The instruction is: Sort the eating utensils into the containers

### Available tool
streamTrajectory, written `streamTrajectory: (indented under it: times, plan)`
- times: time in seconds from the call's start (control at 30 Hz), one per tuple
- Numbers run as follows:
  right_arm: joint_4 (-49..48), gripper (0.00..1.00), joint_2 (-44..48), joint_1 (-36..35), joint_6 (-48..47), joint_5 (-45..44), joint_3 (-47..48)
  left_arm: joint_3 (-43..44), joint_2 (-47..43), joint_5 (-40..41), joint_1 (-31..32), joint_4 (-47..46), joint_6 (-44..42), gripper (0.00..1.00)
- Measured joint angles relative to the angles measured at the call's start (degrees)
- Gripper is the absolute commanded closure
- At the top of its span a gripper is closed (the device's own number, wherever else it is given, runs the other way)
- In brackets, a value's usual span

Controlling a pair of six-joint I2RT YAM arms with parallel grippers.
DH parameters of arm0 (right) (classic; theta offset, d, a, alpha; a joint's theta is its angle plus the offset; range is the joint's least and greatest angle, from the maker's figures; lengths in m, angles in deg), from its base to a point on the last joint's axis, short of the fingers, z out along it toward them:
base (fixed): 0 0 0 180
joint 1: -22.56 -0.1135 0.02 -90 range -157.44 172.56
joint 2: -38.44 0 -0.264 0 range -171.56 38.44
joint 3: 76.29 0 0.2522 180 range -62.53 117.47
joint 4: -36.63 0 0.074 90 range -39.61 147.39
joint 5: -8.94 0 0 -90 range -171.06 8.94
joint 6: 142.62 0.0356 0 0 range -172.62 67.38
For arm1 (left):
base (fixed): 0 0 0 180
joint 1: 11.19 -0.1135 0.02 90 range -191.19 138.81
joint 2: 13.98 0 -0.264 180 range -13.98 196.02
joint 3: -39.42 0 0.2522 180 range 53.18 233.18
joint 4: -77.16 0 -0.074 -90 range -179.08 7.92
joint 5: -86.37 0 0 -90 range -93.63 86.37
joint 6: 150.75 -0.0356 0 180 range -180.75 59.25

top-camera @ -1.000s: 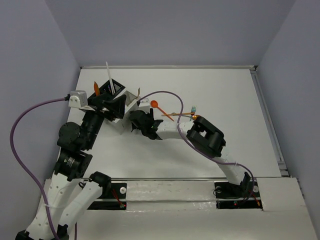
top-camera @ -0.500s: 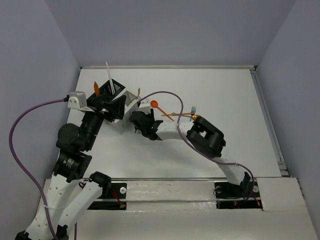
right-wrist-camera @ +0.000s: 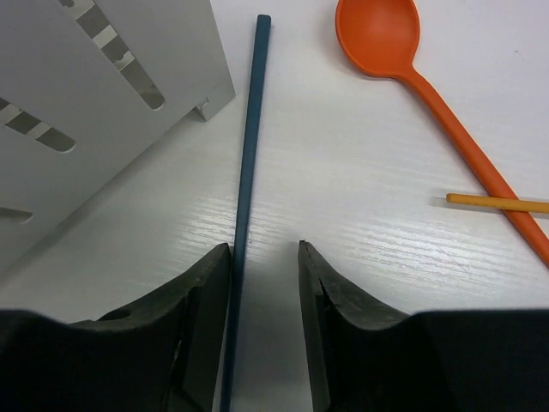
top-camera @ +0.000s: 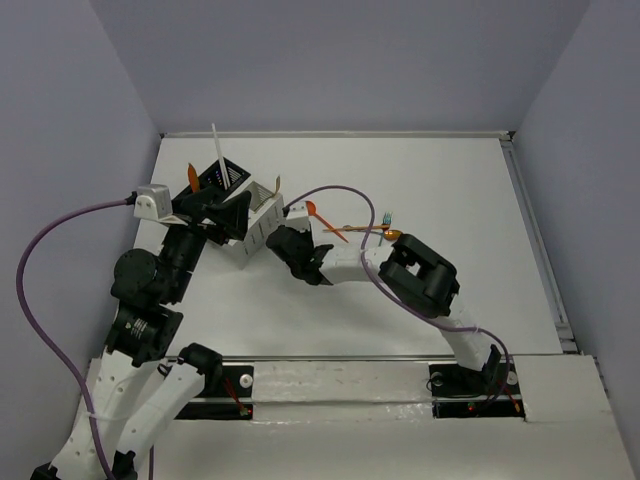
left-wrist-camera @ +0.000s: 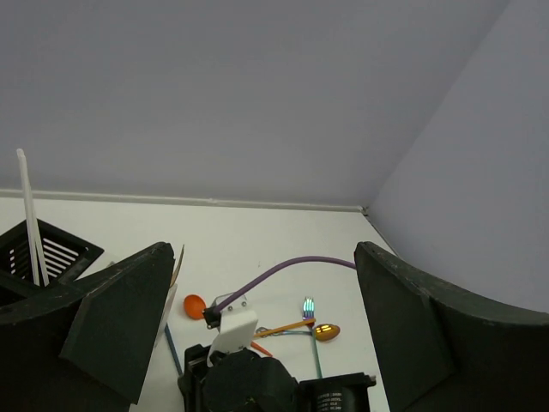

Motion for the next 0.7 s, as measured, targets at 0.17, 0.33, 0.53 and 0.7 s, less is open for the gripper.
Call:
streamTrajectory:
  times: [0.17, 0.33, 0.53, 0.7]
  plan:
    - [-1.4, 0.89, 0.8, 0.0, 0.2, 0.6, -1.9, 0.0, 0.1, 0.0, 0.0, 0.0, 0.0, 0.01]
    - [-2.6, 0.93, 4.4, 0.0, 0.9, 1.1, -7.4, 0.0, 0.4, 0.0, 0.0, 0.0, 0.0, 0.01]
    - [-4.1, 0.93, 11.6, 0.0, 2.7, 3.7, -18.0, 0.0, 1.7, -0.5, 0.0, 0.0, 0.3, 0.01]
    - [-4.6, 0.93, 20.3, 0.0, 3.2, 6.8, -28.7, 0.0, 3.3, -2.6, 0.0, 0.0, 1.2, 0.01]
